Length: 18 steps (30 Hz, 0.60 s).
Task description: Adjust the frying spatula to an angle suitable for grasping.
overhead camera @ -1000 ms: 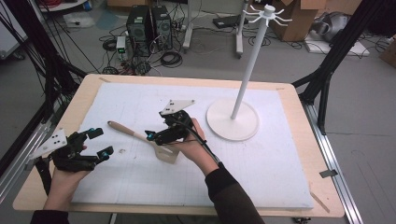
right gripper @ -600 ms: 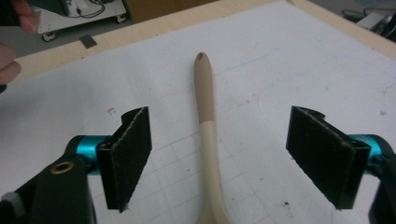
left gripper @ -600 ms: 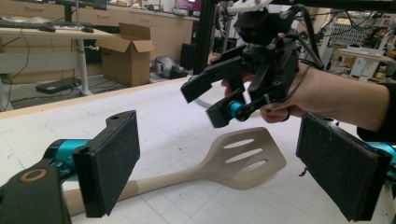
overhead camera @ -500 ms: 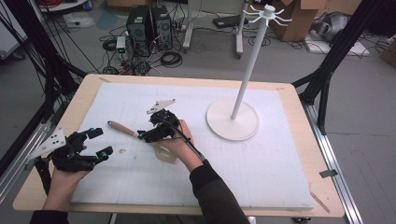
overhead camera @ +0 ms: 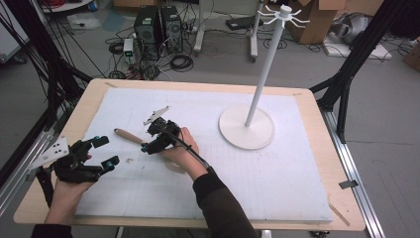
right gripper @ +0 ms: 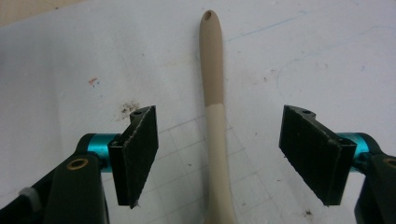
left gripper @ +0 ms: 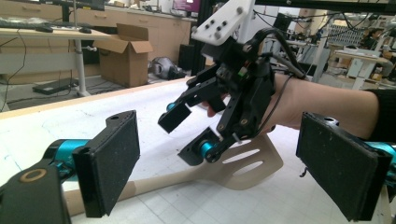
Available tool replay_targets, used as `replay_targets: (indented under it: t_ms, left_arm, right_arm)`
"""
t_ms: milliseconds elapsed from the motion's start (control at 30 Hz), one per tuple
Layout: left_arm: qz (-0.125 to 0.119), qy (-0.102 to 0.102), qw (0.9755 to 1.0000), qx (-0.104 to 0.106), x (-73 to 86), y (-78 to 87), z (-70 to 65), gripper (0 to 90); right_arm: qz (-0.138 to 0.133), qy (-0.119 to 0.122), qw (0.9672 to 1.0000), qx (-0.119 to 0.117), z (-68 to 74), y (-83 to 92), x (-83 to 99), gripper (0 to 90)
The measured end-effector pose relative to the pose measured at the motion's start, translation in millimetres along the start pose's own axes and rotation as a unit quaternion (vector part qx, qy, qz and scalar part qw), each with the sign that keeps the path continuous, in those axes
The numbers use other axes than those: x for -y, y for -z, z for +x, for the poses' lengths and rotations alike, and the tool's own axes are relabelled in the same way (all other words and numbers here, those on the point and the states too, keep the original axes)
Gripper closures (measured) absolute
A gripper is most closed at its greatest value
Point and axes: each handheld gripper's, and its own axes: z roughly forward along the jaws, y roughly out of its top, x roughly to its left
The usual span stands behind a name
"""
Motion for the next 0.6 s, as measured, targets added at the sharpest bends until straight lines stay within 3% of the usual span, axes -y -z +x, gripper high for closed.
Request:
replay_targets:
  t_ms: [133,167,267,300,433,500,600]
  left_arm:
    - [0.001,0.0,1.0,0.001,0.0,0.2,0.3,13.9]
    - [0.001,0.0,1.0,0.001,0.1,0.0,0.2,13.8]
    - [0.001,0.002,1.0,0.002,0.5,-0.4,0.4,13.9]
    - [0.002,0.003,1.0,0.002,0.5,-0.6,0.1,13.9]
    - [0.004,0.002,1.0,0.003,0.7,-0.7,0.3,13.8]
    - [0.006,0.003,1.0,0.003,1.2,-1.6,-0.4,13.9]
    - [0.007,0.002,1.0,0.005,1.3,-1.7,-0.4,13.9]
  right_arm:
    - [0.026,0.0,0.9997,0.002,0.3,-7.2,1.4,28.5]
    - [0.042,0.012,0.999,0.013,1.0,-11.2,2.0,31.9]
    - [0.053,0.018,0.9983,0.019,1.0,-15.1,2.9,33.0]
    - [0.067,0.025,0.9972,0.022,1.7,-17.6,3.4,38.7]
    - [0.079,0.026,0.9963,0.022,1.7,-21.0,4.5,44.6]
    - [0.107,0.023,0.9936,0.03,0.8,-26.2,5.0,48.4]
    - [0.112,0.017,0.9931,0.031,0.0,-28.4,4.2,54.2]
